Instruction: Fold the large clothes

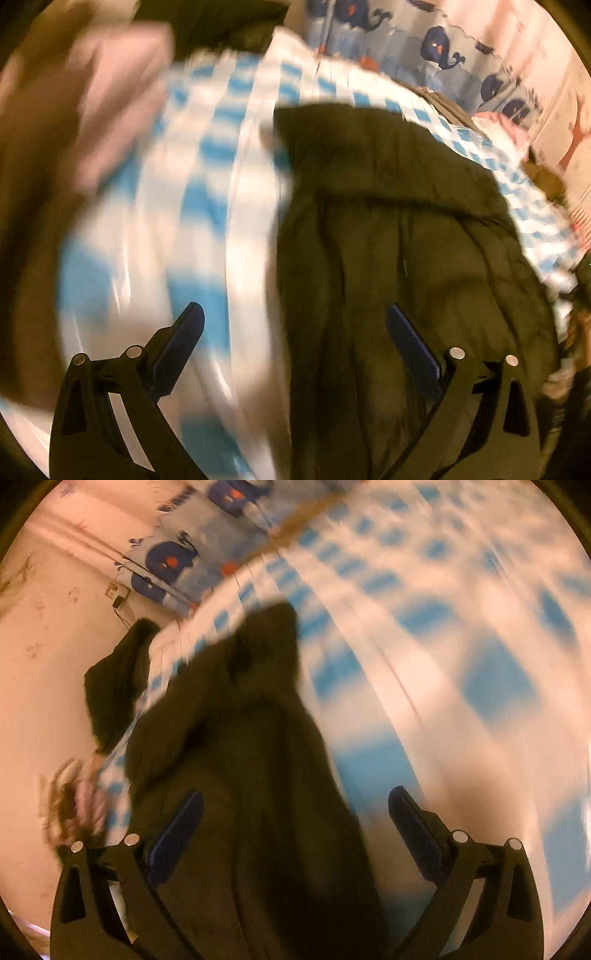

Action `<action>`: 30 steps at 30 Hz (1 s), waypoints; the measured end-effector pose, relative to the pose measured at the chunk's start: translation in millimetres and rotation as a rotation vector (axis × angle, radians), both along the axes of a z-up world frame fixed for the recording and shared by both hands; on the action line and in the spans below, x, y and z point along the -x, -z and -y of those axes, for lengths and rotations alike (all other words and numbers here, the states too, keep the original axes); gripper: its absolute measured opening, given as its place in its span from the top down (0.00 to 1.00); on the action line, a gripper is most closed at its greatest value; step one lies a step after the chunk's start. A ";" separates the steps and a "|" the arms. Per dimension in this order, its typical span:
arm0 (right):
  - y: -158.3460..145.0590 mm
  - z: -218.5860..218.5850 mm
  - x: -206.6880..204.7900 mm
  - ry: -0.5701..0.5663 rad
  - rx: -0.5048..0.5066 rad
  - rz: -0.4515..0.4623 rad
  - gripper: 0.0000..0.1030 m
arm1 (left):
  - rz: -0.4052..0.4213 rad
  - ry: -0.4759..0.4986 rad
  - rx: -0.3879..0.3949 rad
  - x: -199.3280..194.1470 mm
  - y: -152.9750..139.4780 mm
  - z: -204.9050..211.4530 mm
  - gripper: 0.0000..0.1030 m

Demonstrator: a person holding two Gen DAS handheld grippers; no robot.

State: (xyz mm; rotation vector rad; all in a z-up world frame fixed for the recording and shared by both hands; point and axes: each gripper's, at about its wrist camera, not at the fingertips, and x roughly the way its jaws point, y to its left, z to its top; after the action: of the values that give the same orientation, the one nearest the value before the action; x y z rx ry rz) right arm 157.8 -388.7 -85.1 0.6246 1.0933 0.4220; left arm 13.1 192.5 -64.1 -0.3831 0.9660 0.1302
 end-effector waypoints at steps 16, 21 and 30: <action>18.9 6.7 97.1 -0.245 -0.200 -0.184 0.07 | -0.040 0.128 0.351 71.7 46.0 43.8 0.08; 26.0 6.5 96.5 -0.213 -0.145 -0.179 0.07 | 0.009 0.115 0.423 87.3 45.2 42.0 0.08; 24.7 -8.0 96.8 -0.271 -0.024 -0.136 0.07 | -0.012 0.090 0.400 107.0 56.8 46.4 0.08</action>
State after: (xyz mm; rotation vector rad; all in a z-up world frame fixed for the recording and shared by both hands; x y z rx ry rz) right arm 61.0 -380.8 -109.8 0.5338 1.3111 0.6345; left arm -93.9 146.1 -120.9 -0.7052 1.0198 -0.1462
